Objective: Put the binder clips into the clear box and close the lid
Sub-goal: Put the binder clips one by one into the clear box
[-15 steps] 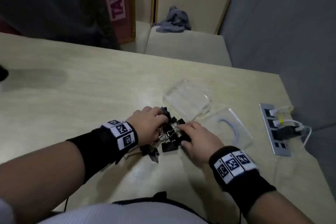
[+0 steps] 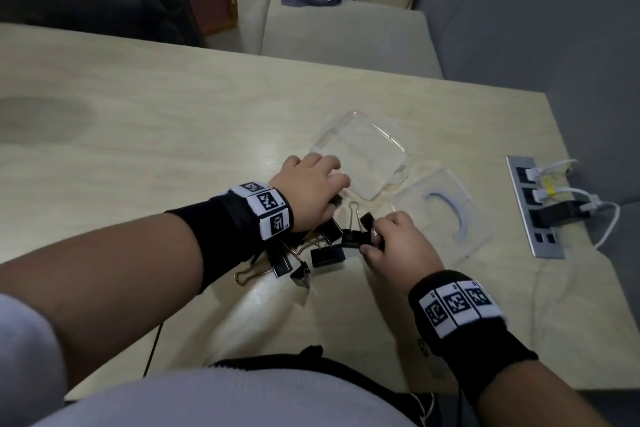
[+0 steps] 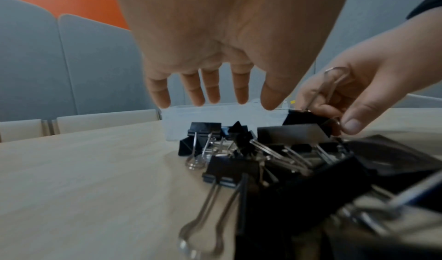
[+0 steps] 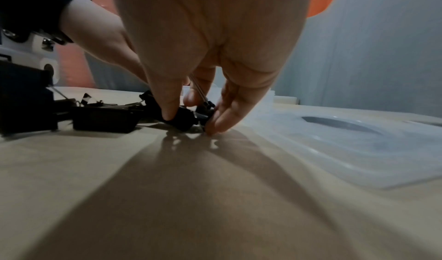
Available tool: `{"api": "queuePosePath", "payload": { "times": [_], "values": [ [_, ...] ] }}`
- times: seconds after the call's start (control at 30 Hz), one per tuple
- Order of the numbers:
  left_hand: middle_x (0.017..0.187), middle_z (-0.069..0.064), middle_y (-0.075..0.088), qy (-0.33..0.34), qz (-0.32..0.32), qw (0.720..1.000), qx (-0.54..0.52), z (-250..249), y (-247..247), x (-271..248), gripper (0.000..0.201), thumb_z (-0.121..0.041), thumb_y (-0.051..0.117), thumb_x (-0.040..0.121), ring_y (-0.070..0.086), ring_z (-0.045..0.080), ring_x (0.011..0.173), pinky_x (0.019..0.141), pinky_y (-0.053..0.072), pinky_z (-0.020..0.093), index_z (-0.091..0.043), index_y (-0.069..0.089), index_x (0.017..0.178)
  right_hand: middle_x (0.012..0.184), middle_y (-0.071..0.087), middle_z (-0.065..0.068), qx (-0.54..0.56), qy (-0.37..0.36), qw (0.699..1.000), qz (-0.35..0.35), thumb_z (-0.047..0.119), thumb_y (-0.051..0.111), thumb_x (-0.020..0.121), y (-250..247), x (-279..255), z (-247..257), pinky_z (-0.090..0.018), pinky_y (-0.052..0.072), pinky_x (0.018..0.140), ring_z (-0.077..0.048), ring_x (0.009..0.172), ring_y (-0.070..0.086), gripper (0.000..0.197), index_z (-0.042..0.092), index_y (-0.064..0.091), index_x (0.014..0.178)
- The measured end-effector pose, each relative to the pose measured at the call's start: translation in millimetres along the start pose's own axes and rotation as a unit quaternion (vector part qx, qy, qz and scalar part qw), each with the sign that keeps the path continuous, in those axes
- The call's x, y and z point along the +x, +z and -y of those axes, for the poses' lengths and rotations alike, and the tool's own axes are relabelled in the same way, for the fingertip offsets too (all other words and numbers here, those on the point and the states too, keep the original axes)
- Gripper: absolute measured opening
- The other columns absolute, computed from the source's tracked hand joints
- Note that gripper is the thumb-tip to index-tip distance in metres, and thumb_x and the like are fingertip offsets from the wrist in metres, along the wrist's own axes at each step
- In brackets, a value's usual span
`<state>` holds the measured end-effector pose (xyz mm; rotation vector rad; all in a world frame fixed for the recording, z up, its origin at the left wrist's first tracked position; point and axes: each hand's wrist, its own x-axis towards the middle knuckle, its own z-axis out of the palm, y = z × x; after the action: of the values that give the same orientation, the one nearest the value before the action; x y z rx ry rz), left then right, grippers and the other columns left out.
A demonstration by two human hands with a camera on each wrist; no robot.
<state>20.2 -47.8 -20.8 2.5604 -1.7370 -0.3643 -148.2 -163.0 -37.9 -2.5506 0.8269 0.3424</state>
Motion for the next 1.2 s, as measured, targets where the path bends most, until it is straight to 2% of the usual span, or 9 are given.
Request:
{"api": "queuePosePath", "payload": {
  "times": [0.13, 0.37, 0.6, 0.73, 0.83, 0.93, 1.03, 1.1, 1.2],
  "values": [
    [0.154, 0.000, 0.029, -0.042, 0.043, 0.998, -0.012, -3.5, 0.0, 15.9, 0.052, -0.032, 0.046, 0.093, 0.020, 0.025, 0.145, 0.113, 0.021, 0.057, -0.028, 0.033, 0.144, 0.096, 0.050, -0.002, 0.013, 0.005, 1.000, -0.017, 0.030, 0.061, 0.085, 0.5, -1.2, -10.9, -0.034, 0.047, 0.069, -0.023, 0.074, 0.056, 0.017, 0.016, 0.054, 0.079],
    [0.110, -0.001, 0.062, -0.041, 0.036, 0.998, 0.037, -7.5, -4.5, 10.1, 0.032, -0.038, 0.039, 0.094, 0.050, 0.027, 0.109, 0.091, 0.038, 0.044, -0.023, 0.061, 0.113, 0.088, 0.060, -0.001, 0.070, 0.005, 0.995, -0.064, 0.020, 0.055, 0.090, -9.9, -0.9, -15.6, -0.037, 0.049, 0.067, -0.021, 0.076, 0.058, 0.004, 0.017, 0.053, 0.088],
    [0.114, -0.005, 0.063, -0.036, -0.002, 0.995, -0.096, -12.1, -3.1, 4.2, 0.032, -0.041, 0.042, 0.094, 0.053, 0.022, 0.112, 0.093, 0.041, 0.041, -0.029, 0.057, 0.119, 0.080, 0.062, 0.005, 0.166, -0.040, 0.974, -0.149, 0.022, 0.058, 0.090, -39.6, -3.1, -5.3, -0.030, 0.046, 0.067, -0.013, 0.075, 0.058, 0.005, 0.018, 0.061, 0.091],
    [0.109, -0.006, 0.065, -0.021, -0.066, 0.976, -0.205, -12.6, -13.2, 7.2, 0.038, -0.039, 0.048, 0.092, 0.057, 0.018, 0.104, 0.090, 0.048, 0.037, -0.027, 0.051, 0.128, 0.091, 0.058, 0.004, 0.090, -0.105, 0.979, -0.151, 0.026, 0.052, 0.094, -52.5, 11.4, 9.3, -0.028, 0.040, 0.069, -0.015, 0.081, 0.054, 0.018, 0.021, 0.066, 0.105],
    [0.103, -0.004, 0.065, -0.073, -0.096, 0.972, -0.203, -5.6, -18.3, 9.3, 0.029, -0.033, 0.051, 0.090, 0.059, 0.020, 0.097, 0.087, 0.049, 0.038, -0.025, 0.058, 0.117, 0.099, 0.061, -0.001, 0.070, -0.115, 0.981, -0.137, 0.030, 0.049, 0.096, -53.8, 30.9, 17.6, -0.035, 0.048, 0.078, -0.020, 0.091, 0.057, 0.025, 0.024, 0.065, 0.114],
    [0.098, -0.002, 0.064, -0.073, -0.084, 0.982, -0.154, -0.7, -17.3, 1.3, 0.021, -0.031, 0.051, 0.089, 0.059, 0.023, 0.094, 0.085, 0.050, 0.040, -0.023, 0.062, 0.105, 0.112, 0.060, -0.005, 0.014, -0.110, 0.990, -0.093, 0.032, 0.045, 0.097, -52.1, 51.4, 20.9, -0.038, 0.048, 0.086, -0.025, 0.104, 0.057, 0.032, 0.027, 0.058, 0.126],
    [0.096, -0.001, 0.065, -0.008, -0.044, 0.997, -0.060, -5.6, -11.5, -13.6, 0.025, -0.037, 0.047, 0.089, 0.060, 0.024, 0.094, 0.082, 0.051, 0.040, -0.022, 0.064, 0.102, 0.128, 0.052, -0.008, -0.036, -0.087, 0.994, -0.052, 0.033, 0.042, 0.097, -52.3, 58.6, 19.8, -0.041, 0.046, 0.091, -0.027, 0.114, 0.052, 0.041, 0.025, 0.045, 0.137],
    [0.094, 0.000, 0.065, 0.037, 0.001, 0.999, -0.022, -13.2, -5.4, -22.8, 0.030, -0.042, 0.045, 0.089, 0.062, 0.025, 0.090, 0.077, 0.051, 0.038, -0.021, 0.064, 0.098, 0.123, 0.052, -0.006, -0.012, -0.066, 0.994, -0.082, 0.030, 0.045, 0.095, -53.8, 51.7, 17.7, -0.043, 0.049, 0.087, -0.025, 0.107, 0.056, 0.035, 0.023, 0.049, 0.129],
    [0.094, -0.001, 0.065, 0.082, 0.092, 0.992, 0.013, -25.2, 7.9, -34.3, 0.042, -0.058, 0.048, 0.083, 0.063, 0.025, 0.088, 0.072, 0.052, 0.037, -0.023, 0.062, 0.100, 0.096, 0.059, 0.000, -0.010, -0.044, 0.997, -0.059, 0.030, 0.048, 0.092, -49.1, 29.0, 13.9, -0.039, 0.052, 0.070, -0.019, 0.080, 0.059, 0.011, 0.023, 0.056, 0.096]
  ]
}}
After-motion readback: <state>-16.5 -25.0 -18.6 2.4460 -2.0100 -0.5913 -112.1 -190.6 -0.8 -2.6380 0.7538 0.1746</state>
